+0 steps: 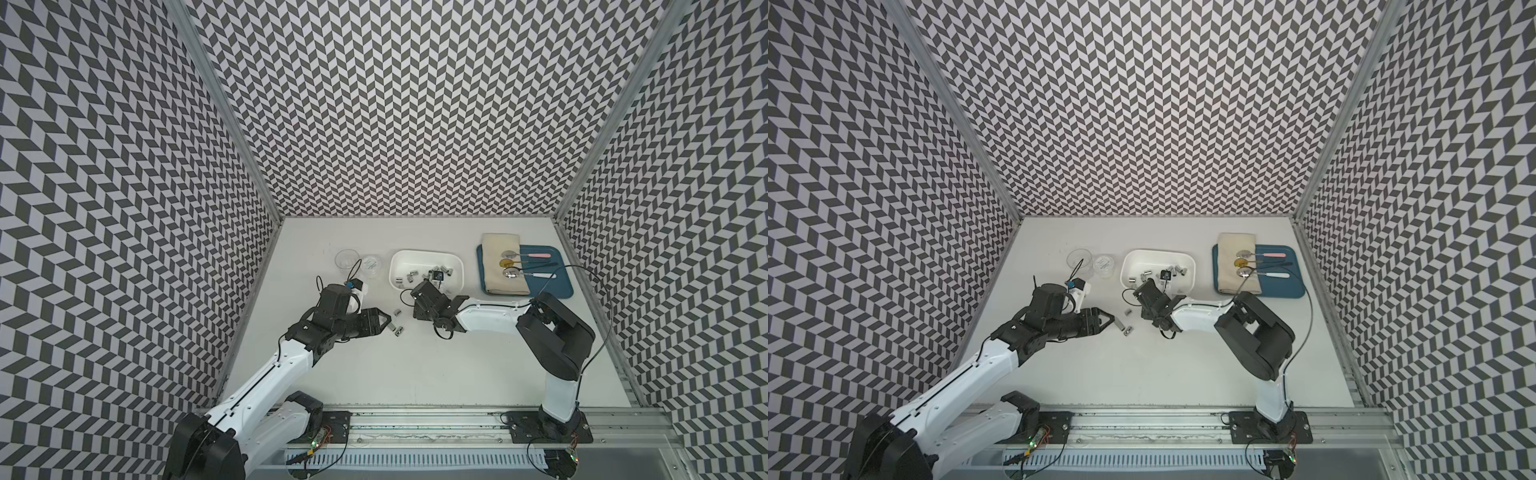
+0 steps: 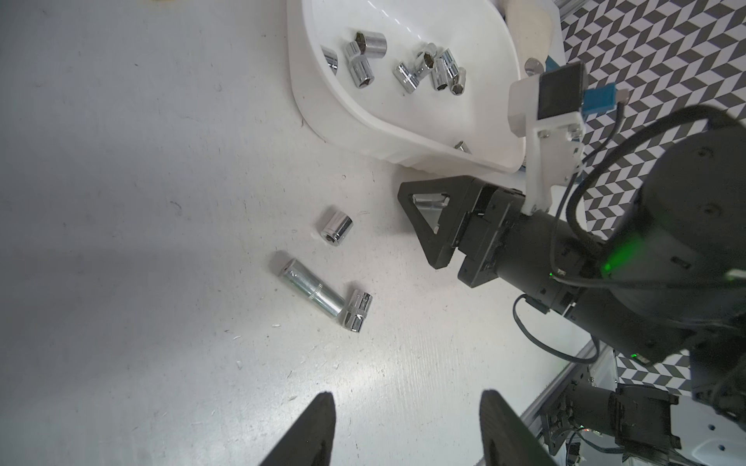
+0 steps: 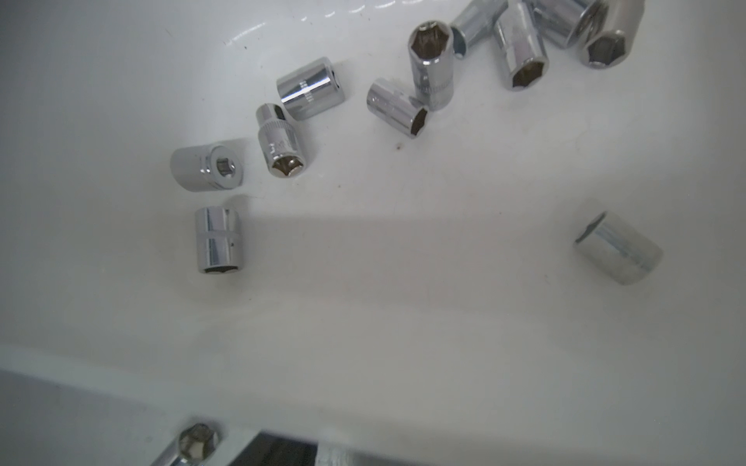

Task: Put the socket on the desktop into the storage box
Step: Pick up the socket head at the center of the board.

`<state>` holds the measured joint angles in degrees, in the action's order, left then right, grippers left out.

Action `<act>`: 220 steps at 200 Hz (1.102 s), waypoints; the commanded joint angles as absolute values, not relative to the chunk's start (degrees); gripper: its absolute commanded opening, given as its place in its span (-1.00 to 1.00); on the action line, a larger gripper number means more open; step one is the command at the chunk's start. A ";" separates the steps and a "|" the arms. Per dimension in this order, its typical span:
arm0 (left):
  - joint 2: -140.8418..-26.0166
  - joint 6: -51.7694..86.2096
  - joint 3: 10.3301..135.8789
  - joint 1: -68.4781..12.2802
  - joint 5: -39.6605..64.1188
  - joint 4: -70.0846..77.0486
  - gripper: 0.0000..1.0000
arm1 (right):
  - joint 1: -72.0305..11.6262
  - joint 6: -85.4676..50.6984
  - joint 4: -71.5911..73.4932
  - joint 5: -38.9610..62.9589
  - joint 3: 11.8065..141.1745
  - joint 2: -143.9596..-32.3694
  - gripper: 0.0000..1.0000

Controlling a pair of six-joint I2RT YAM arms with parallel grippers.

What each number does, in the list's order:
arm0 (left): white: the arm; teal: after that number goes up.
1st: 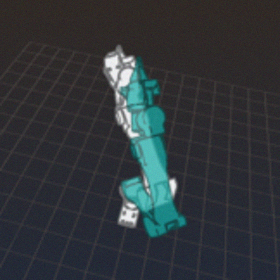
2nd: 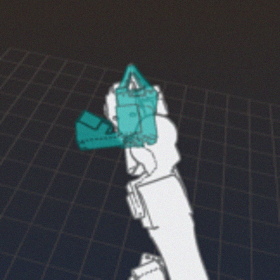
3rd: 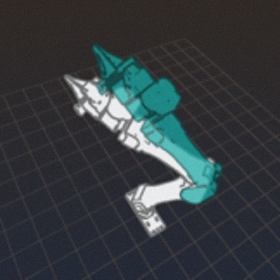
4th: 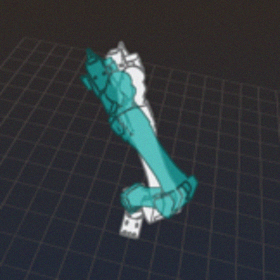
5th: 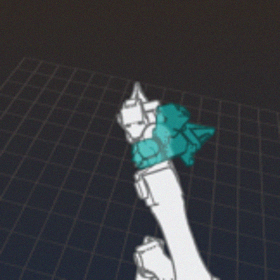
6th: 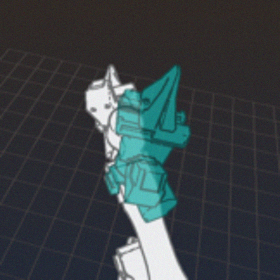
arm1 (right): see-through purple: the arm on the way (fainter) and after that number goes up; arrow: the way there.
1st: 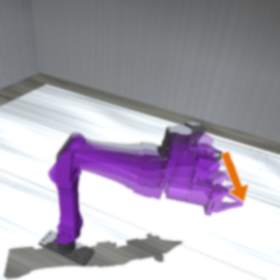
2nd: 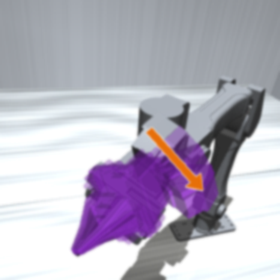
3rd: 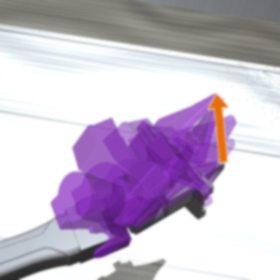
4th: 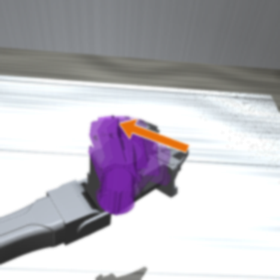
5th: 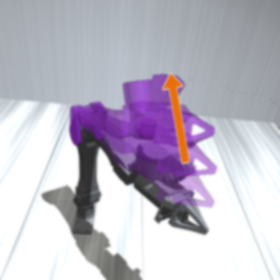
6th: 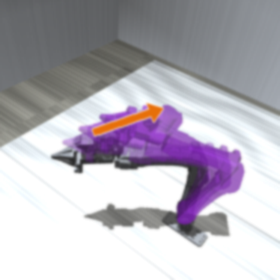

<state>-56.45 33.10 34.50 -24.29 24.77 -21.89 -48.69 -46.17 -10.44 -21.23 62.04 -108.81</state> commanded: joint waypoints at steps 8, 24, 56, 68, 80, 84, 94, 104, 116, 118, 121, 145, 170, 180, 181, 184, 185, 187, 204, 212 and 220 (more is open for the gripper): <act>-55.47 33.23 34.24 -24.51 25.23 -22.24 0.21 | -49.04 -47.08 -11.60 -21.29 62.70 -111.23 0.39; -55.52 33.23 34.25 -24.48 25.14 -22.15 0.20 | -49.04 -47.02 -11.94 -21.27 62.84 -111.78 0.36; -55.39 33.33 34.15 -24.50 25.05 -22.15 0.19 | -49.80 -46.94 -14.43 -22.79 64.00 -113.09 0.35; -55.29 33.32 34.19 -24.51 24.96 -22.16 0.19 | -50.26 -46.77 -15.65 -23.61 64.74 -114.03 0.34; -55.29 33.32 34.18 -24.51 24.87 -22.15 0.19 | -50.53 -46.81 -16.70 -24.29 65.42 -114.83 0.34; -55.28 33.32 34.17 -24.50 24.87 -22.15 0.19 | -50.60 -46.84 -16.91 -24.49 65.47 -115.03 0.33; -55.28 33.39 34.14 -24.44 24.79 -22.20 0.19 | -50.71 -47.02 -17.13 -24.78 65.54 -115.44 0.33; -55.24 33.31 34.18 -24.51 24.70 -22.24 0.18 | -50.71 -47.11 -17.14 -24.87 65.39 -115.62 0.33; -55.13 33.40 34.18 -24.44 24.61 -22.35 0.18 | -50.71 -47.33 -17.52 -25.13 65.35 -115.73 0.32; -55.11 33.40 34.19 -24.50 24.61 -22.33 0.18 | -50.71 -47.36 -17.56 -25.13 65.34 -115.75 0.32; -55.11 33.46 34.19 -24.45 24.61 -22.32 0.18 | -50.71 -47.36 -17.62 -25.17 65.34 -115.75 0.32; -55.19 33.46 34.11 -24.48 24.55 -22.32 0.17 | -50.96 -47.37 -18.02 -25.75 65.02 -115.55 0.27; -55.25 33.44 34.10 -24.45 24.44 -22.32 0.17 | -51.24 -47.52 -18.00 -26.02 64.05 -114.75 0.20; -55.21 33.49 34.04 -24.50 24.35 -22.32 0.17 | -51.33 -47.63 -17.97 -26.02 63.58 -114.40 0.19; -55.20 33.49 34.12 -24.51 24.35 -22.32 0.17 | -51.33 -47.63 -17.95 -26.02 63.52 -114.37 0.19; -55.22 33.50 34.04 -24.48 24.35 -22.32 0.17 | -51.33 -47.64 -17.93 -25.97 63.40 -114.27 0.19; -55.21 33.49 34.03 -24.50 24.35 -22.32 0.17 | -51.33 -47.64 -17.93 -25.95 63.34 -114.22 0.19; -55.20 33.49 34.13 -24.49 24.35 -22.32 0.17 | -51.37 -47.57 -17.93 -25.98 63.25 -114.14 0.19; -55.24 33.49 34.10 -24.47 24.27 -22.39 0.17 | -51.50 -47.31 -17.67 -26.10 62.41 -113.47 0.18; -55.23 33.49 34.10 -24.47 24.26 -22.41 0.17 | -51.56 -47.31 -17.61 -26.19 62.08 -113.15 0.18; -55.24 33.54 34.14 -24.52 24.18 -22.41 0.16 | -51.59 -47.26 -17.34 -26.19 61.74 -112.91 0.13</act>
